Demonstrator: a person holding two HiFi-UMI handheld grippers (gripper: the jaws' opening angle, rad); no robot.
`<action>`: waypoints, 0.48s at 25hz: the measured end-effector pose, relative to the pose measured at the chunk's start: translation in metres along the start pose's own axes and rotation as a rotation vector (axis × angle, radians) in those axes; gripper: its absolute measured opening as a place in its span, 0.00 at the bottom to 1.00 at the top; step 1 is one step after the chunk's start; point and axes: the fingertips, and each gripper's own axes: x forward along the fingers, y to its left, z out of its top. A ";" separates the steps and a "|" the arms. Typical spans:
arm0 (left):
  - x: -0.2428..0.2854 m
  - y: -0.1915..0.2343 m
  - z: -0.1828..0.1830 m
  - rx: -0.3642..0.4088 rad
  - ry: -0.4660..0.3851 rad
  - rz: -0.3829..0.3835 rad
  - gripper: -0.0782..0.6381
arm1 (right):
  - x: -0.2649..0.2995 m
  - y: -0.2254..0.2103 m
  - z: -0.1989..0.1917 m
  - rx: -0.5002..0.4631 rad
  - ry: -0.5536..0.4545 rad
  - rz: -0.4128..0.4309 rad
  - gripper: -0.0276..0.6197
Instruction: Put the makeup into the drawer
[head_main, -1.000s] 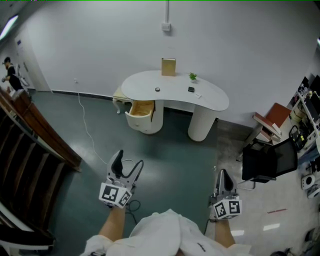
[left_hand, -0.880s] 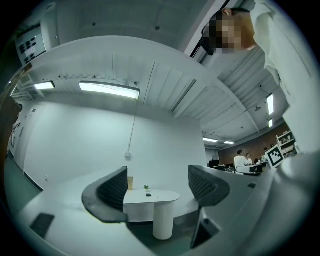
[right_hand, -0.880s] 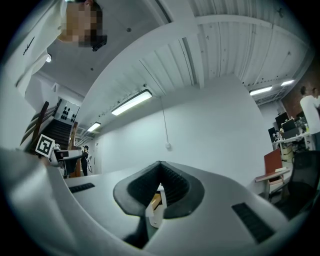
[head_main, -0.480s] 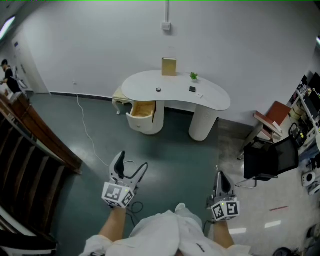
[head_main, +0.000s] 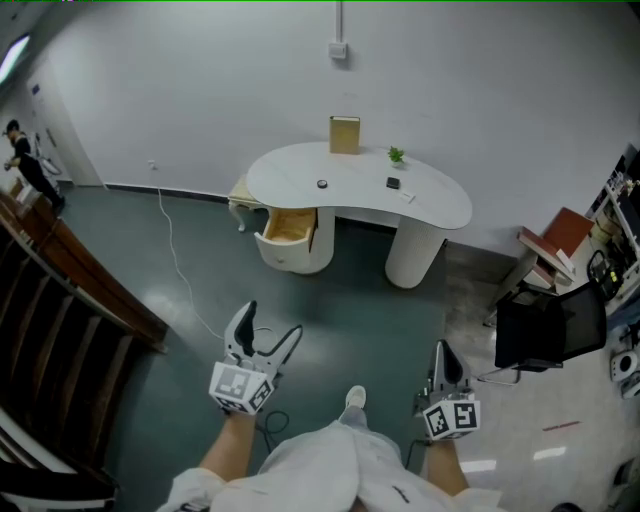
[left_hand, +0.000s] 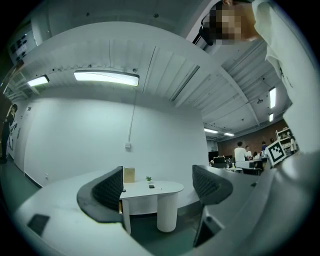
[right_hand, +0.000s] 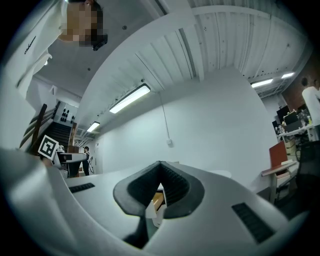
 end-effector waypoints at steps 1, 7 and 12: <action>0.009 0.003 -0.001 0.002 0.001 0.003 0.69 | 0.009 -0.004 -0.001 0.006 -0.001 0.003 0.07; 0.083 0.017 0.000 0.013 0.002 0.004 0.69 | 0.071 -0.041 0.002 0.020 -0.011 0.021 0.07; 0.148 0.020 0.002 0.013 0.000 0.002 0.69 | 0.126 -0.073 0.005 0.028 -0.007 0.047 0.07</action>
